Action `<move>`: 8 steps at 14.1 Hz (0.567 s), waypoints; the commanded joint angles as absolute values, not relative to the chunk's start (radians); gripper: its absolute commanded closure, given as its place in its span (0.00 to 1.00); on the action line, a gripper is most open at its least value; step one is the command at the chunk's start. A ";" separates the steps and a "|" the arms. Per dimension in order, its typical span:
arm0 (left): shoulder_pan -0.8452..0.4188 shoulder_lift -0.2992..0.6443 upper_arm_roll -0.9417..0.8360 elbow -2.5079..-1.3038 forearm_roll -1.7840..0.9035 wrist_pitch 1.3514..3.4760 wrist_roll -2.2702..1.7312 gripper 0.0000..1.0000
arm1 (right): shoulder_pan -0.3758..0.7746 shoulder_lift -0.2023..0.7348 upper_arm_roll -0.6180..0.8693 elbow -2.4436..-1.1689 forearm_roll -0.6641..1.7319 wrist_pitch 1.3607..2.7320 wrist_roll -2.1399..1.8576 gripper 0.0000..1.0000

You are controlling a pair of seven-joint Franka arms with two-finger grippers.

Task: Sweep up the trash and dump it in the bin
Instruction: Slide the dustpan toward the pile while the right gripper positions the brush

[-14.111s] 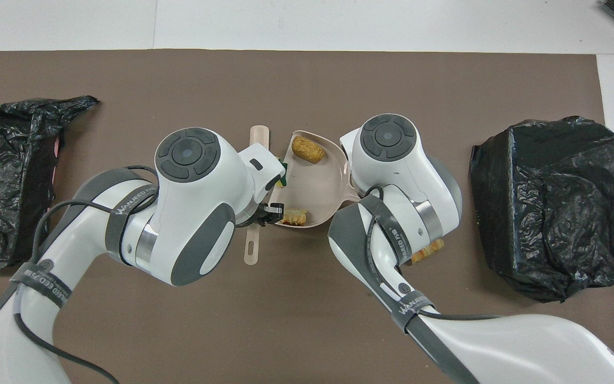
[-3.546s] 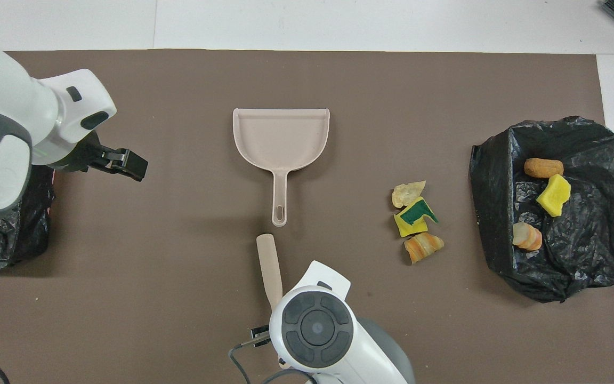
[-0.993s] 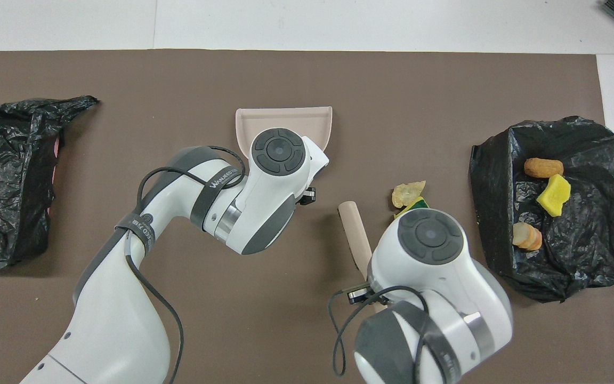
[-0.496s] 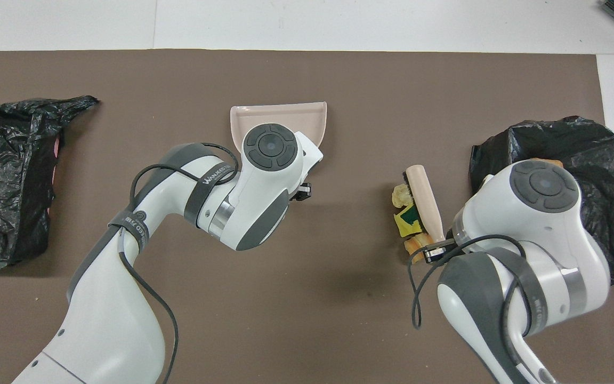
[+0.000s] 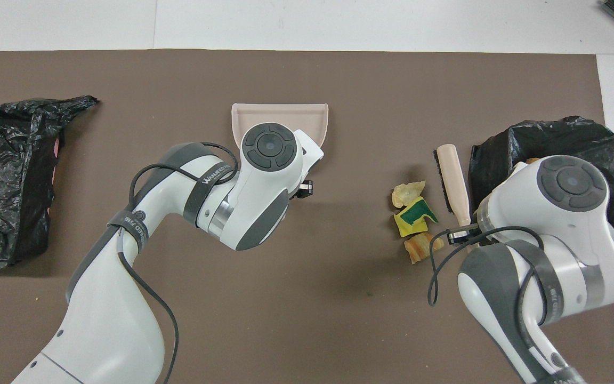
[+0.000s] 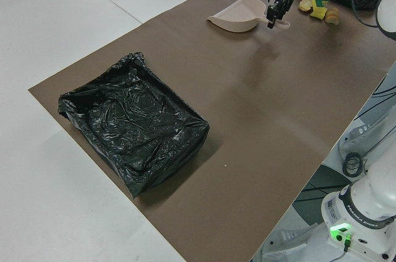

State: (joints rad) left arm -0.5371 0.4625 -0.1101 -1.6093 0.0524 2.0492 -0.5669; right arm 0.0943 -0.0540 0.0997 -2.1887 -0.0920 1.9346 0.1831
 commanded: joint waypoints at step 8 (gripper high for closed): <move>-0.471 0.391 -0.103 -1.624 0.063 2.056 -0.217 1.00 | 0.169 0.008 0.117 -2.221 -0.019 1.993 0.281 1.00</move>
